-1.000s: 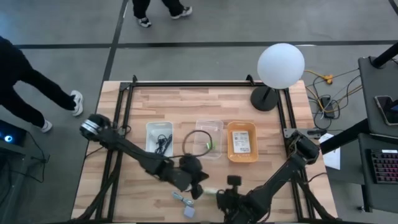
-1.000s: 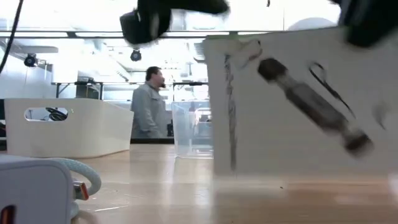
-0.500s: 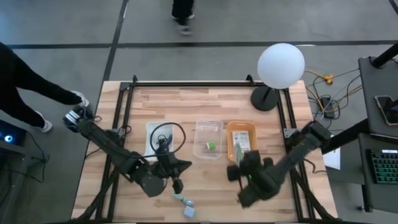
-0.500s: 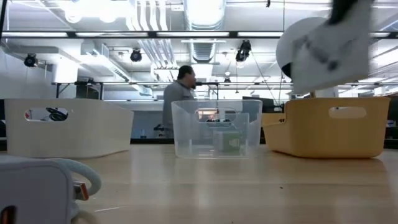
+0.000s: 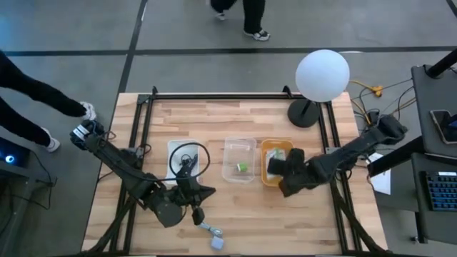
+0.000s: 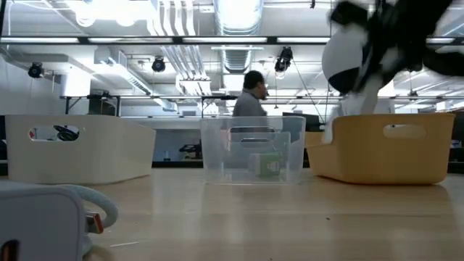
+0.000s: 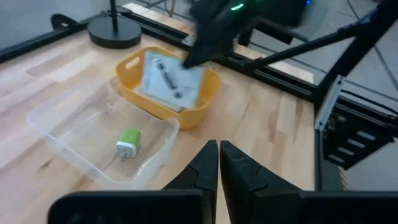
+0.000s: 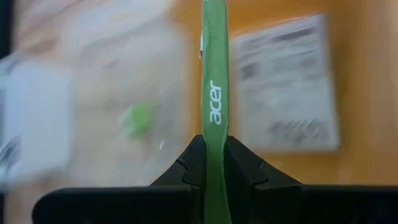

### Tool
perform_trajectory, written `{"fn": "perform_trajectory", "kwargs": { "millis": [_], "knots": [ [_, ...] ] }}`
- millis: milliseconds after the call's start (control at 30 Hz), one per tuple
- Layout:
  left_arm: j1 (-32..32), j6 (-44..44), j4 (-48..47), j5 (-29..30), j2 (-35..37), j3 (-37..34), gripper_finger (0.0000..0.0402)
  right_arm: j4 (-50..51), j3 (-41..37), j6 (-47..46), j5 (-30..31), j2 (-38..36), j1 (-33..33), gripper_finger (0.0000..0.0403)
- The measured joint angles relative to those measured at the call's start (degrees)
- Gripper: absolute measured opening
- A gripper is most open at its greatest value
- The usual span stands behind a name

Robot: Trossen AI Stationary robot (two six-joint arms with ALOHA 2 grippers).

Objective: Pick and place items into bin
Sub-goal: Put the card reader box into the yellow bin, then put the blue charger cable into the white bin

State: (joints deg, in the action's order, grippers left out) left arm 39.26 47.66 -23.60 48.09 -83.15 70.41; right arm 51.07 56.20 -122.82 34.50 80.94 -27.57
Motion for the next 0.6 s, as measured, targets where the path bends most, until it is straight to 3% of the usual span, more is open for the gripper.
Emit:
{"fn": "perform_trajectory", "kwargs": {
  "millis": [167, 267, 433, 600],
  "knots": [
    [0.3, 0.0, 0.0, -1.0, 0.0, -0.3, 0.0001, -17.2, -14.7, -2.9, -0.2, -6.7, 0.9, 0.0023],
    [0.3, 0.2, 0.0, -1.1, 0.0, -0.5, 0.0001, -20.2, -18.4, -3.0, -1.9, -8.4, 3.1, 0.0045],
    [0.1, 0.0, 0.0, -1.1, 0.0, -0.6, 0.0001, -14.7, -16.9, 0.3, -10.3, -9.8, 4.8, 0.0114],
    [0.1, 0.0, 0.0, -1.0, 0.0, -0.6, 0.0001, 5.0, -9.5, 3.9, -19.0, -8.2, 5.0, 0.0180]
  ]
}}
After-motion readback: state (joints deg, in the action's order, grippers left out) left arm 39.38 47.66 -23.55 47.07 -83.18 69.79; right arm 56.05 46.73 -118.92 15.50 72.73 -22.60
